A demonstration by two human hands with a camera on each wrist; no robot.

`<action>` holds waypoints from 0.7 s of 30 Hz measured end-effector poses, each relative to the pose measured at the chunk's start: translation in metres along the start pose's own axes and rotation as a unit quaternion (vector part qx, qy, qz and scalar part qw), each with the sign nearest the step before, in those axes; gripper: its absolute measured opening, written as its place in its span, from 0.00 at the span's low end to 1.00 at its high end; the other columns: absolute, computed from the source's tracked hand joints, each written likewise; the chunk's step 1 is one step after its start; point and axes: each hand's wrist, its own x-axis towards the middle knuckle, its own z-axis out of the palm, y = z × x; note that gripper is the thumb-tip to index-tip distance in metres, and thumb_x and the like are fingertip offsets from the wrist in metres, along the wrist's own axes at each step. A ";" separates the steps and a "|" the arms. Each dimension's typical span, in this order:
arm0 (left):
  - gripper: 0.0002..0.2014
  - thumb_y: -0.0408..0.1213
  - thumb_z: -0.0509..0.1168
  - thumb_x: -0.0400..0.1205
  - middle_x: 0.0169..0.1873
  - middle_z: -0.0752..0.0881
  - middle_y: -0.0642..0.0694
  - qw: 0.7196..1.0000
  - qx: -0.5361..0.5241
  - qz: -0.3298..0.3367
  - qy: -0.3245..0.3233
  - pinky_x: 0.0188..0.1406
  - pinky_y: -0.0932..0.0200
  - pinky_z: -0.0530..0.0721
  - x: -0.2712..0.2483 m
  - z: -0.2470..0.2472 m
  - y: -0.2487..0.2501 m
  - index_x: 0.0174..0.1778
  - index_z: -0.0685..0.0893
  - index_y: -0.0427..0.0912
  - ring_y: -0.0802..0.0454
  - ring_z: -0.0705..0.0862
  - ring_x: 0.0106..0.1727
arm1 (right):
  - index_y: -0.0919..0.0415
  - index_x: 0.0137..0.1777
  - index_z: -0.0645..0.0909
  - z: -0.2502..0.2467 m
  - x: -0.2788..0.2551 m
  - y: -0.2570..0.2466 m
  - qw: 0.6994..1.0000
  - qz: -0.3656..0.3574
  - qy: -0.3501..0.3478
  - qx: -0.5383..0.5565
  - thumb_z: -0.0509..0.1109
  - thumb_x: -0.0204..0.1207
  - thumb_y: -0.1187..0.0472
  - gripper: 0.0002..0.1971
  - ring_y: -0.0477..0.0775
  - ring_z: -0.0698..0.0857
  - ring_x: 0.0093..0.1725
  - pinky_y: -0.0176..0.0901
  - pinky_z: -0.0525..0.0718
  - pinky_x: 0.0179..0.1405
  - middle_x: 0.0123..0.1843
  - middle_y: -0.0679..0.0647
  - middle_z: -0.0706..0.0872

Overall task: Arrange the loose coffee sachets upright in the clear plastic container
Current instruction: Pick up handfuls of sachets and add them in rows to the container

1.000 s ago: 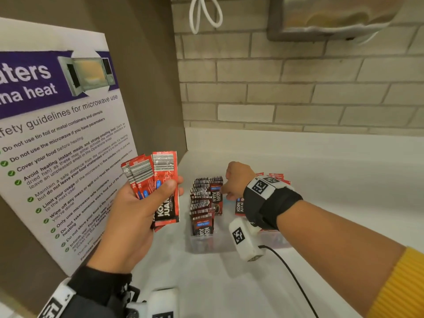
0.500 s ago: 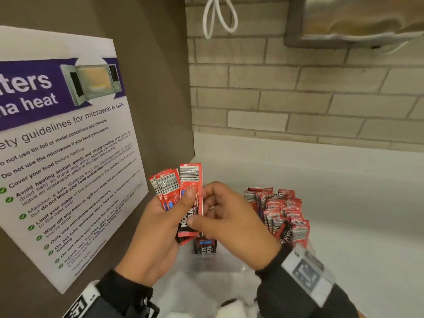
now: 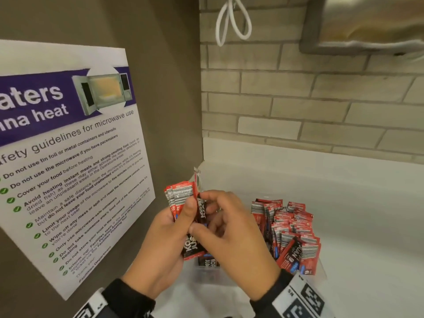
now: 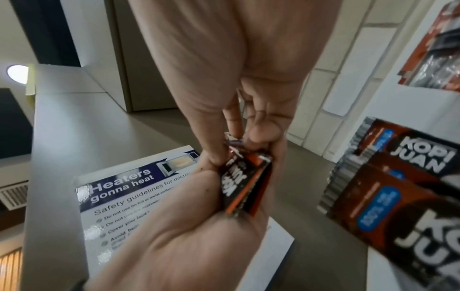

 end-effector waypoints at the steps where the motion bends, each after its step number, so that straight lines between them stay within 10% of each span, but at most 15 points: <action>1: 0.20 0.46 0.63 0.73 0.41 0.89 0.33 1.000 -0.006 -0.013 -0.010 0.33 0.57 0.87 -0.001 0.000 0.002 0.50 0.85 0.33 0.43 0.89 0.39 | 0.45 0.63 0.76 -0.002 0.000 0.000 1.000 -0.001 -0.007 -0.007 0.75 0.70 0.61 0.22 0.52 0.80 0.41 0.29 0.79 0.39 0.50 0.46 0.75; 6: 0.09 0.36 0.65 0.77 0.41 0.89 0.33 0.999 -0.004 -0.053 -0.008 0.37 0.53 0.88 -0.001 -0.002 0.003 0.45 0.89 0.38 0.43 0.88 0.40 | 0.46 0.72 0.72 -0.004 -0.006 0.002 0.998 -0.001 -0.056 -0.026 0.72 0.69 0.46 0.30 0.35 0.77 0.49 0.21 0.75 0.49 0.54 0.39 0.68; 11: 0.08 0.28 0.62 0.81 0.36 0.89 0.32 0.993 0.065 -0.086 -0.042 0.29 0.54 0.87 -0.002 -0.011 0.006 0.48 0.86 0.35 0.42 0.89 0.33 | 0.35 0.68 0.68 -0.016 0.003 -0.003 0.999 0.033 -0.011 -0.007 0.70 0.76 0.57 0.25 0.28 0.75 0.53 0.20 0.76 0.48 0.60 0.33 0.68; 21: 0.11 0.33 0.71 0.67 0.24 0.83 0.38 0.999 0.031 -0.022 -0.005 0.15 0.64 0.76 0.017 -0.010 0.031 0.44 0.84 0.37 0.53 0.78 0.19 | 0.63 0.44 0.77 -0.041 0.018 0.000 0.958 0.155 0.106 0.218 0.73 0.69 0.75 0.10 0.53 0.85 0.32 0.42 0.86 0.31 0.42 0.62 0.84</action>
